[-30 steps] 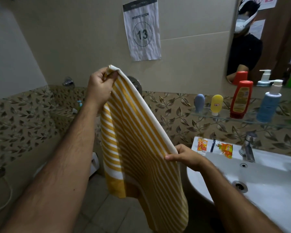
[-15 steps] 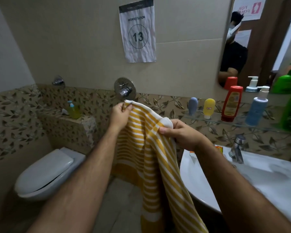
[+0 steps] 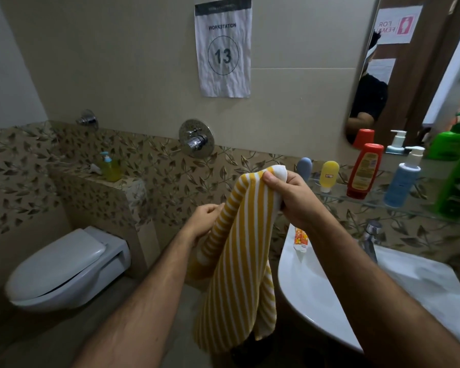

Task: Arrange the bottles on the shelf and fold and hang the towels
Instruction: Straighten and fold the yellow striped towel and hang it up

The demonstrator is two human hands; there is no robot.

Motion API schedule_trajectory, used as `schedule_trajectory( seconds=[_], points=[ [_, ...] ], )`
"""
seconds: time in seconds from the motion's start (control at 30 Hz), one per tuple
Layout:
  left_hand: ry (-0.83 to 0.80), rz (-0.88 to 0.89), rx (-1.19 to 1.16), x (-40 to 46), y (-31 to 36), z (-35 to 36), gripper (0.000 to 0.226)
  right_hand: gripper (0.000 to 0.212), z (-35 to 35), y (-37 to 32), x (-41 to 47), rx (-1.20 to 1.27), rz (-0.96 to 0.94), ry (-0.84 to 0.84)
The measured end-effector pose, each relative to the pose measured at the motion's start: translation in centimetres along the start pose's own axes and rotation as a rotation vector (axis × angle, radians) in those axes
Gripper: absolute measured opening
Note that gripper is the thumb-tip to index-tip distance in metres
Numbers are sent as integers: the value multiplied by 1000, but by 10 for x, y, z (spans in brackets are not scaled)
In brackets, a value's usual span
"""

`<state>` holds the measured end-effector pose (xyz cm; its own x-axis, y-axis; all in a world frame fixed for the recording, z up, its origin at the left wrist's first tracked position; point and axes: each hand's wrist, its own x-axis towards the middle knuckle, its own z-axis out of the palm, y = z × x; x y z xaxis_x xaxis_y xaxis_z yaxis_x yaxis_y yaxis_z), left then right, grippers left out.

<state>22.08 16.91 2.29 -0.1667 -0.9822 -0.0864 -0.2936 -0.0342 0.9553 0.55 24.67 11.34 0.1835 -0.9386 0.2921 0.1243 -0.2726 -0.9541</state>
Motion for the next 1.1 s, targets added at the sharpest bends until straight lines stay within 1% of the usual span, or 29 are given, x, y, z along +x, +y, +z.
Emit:
schedule_trajectory(
  seconds=[0.07, 0.17, 0.27, 0.4, 0.47, 0.53, 0.6, 0.63, 0.7, 0.73, 0.77, 0.8, 0.83, 0.87, 0.9, 1.0, 1.1],
  points=[
    [13, -72, -72, -2, -17, -5, 35, 27, 0, 0, 2, 15, -1, 24],
    [64, -174, -96, -4, -42, -4, 45, 26, 0, -2, 6, 20, -2, 55],
    [106, -276, -143, -4, -64, 0, 60, 27, -4, -5, 9, 20, -13, 70],
    [13, -425, -250, -9, -80, 15, 74, 25, -9, -10, 11, 37, -35, 85],
    [-49, -460, -323, -9, -88, 27, 82, 22, -11, -13, 11, 52, -51, 103],
    [-56, -416, -504, -8, -94, 36, 85, 19, -13, -14, 11, 61, -58, 108],
    [3, -323, -680, -6, -98, 38, 79, 19, -17, -16, 10, 80, -62, 116],
    [20, -290, -727, -6, -99, 37, 79, 19, -20, -18, 9, 92, -65, 127],
    [19, -257, -744, -6, -102, 35, 87, 23, -27, -20, 8, 110, -77, 155],
    [21, -249, -723, -6, -103, 35, 86, 26, -31, -21, 7, 119, -81, 168],
    [30, -237, -692, -5, -104, 34, 78, 27, -35, -21, 6, 125, -80, 176],
    [52, -221, -677, -4, -104, 34, 65, 28, -39, -20, 5, 125, -76, 178],
    [84, -201, -684, -2, -104, 32, 50, 28, -42, -20, 4, 117, -69, 177],
    [116, -179, -712, 0, -101, 30, 40, 27, -46, -19, 3, 102, -58, 176],
    [148, -158, -745, 1, -97, 26, 38, 27, -50, -18, 2, 84, -45, 176],
    [255, -77, -806, 5, -75, 4, 42, 27, -65, -17, 1, 36, 9, 186],
    [353, -24, -722, 5, -47, -27, 35, 27, -85, -15, 3, -7, 98, 221]
  ],
)
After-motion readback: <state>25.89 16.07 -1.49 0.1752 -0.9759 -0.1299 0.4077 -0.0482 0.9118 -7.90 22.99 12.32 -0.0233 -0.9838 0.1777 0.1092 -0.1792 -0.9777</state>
